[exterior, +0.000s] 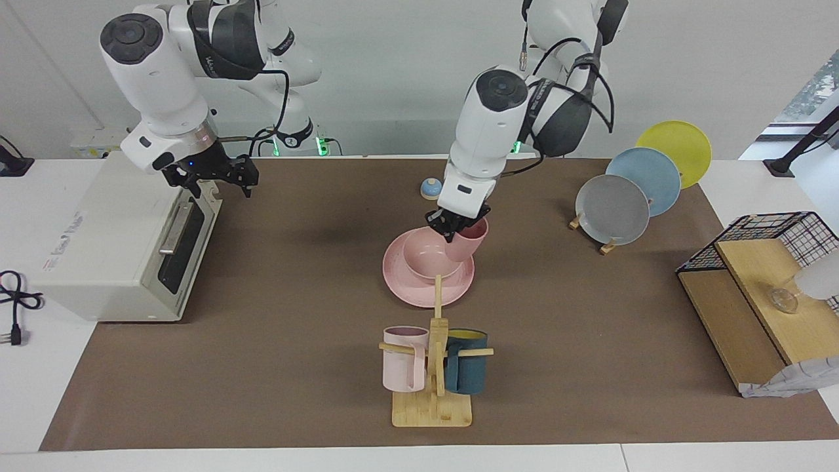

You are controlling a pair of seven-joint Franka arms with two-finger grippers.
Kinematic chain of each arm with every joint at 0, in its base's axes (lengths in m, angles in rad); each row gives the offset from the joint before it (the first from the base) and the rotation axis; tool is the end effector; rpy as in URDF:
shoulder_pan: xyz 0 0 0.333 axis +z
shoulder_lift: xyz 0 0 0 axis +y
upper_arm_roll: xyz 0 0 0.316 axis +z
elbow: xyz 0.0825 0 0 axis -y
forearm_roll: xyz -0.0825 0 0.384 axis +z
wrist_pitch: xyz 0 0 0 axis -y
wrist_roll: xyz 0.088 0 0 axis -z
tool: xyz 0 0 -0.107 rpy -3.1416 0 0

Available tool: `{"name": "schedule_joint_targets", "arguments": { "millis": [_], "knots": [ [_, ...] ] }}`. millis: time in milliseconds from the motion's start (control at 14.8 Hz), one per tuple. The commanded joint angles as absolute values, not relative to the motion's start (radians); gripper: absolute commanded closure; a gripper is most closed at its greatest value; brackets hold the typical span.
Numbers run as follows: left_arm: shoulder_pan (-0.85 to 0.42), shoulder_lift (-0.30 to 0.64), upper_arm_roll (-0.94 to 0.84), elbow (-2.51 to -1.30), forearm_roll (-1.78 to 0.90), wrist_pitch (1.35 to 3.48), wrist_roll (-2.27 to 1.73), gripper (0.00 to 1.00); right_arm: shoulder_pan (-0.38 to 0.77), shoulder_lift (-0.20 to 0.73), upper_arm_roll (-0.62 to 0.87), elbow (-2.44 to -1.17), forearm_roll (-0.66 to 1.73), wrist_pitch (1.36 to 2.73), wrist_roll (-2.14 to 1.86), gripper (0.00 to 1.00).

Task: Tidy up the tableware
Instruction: 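Carry the pink cup with the left gripper and lower it into the bowl, then open the left gripper and withdraw it from the cup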

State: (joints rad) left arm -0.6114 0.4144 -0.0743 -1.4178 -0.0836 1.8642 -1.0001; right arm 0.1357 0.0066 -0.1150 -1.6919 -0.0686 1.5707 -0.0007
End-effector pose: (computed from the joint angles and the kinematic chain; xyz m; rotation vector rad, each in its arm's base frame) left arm 0.5324 -0.4332 0.4665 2.9974 0.5208 -0.0918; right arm 0.5497 0.0042 0.5643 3.0646 0.0394 -0.1950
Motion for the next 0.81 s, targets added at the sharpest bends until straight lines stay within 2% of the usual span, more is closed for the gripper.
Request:
{"name": "schedule_joint_targets", "arguments": {
  "millis": [0, 270, 473, 743],
  "knots": [
    [-0.646, 0.394, -0.054, -1.492, -0.071, 1.922, -1.045, 1.0, 0.112, -0.012, -0.1, -1.712, -0.041, 1.588, -0.021, 0.0],
    [-0.67, 0.443, -0.052, -1.512, -0.06, 1.968, -1.071, 1.0, 0.088, -0.006, -0.078, -1.697, -0.041, 1.588, -0.048, 0.0],
    [-0.673, 0.454, -0.052, -1.526, -0.054, 1.98, -1.081, 1.0, -0.021, 0.001, 0.026, -1.683, -0.041, 1.586, -0.051, 0.0],
    [-0.678, 0.46, -0.052, -1.575, -0.051, 2.046, -1.078, 1.0, -0.028, 0.0, 0.032, -1.681, -0.041, 1.578, -0.057, 0.0]
  ]
}}
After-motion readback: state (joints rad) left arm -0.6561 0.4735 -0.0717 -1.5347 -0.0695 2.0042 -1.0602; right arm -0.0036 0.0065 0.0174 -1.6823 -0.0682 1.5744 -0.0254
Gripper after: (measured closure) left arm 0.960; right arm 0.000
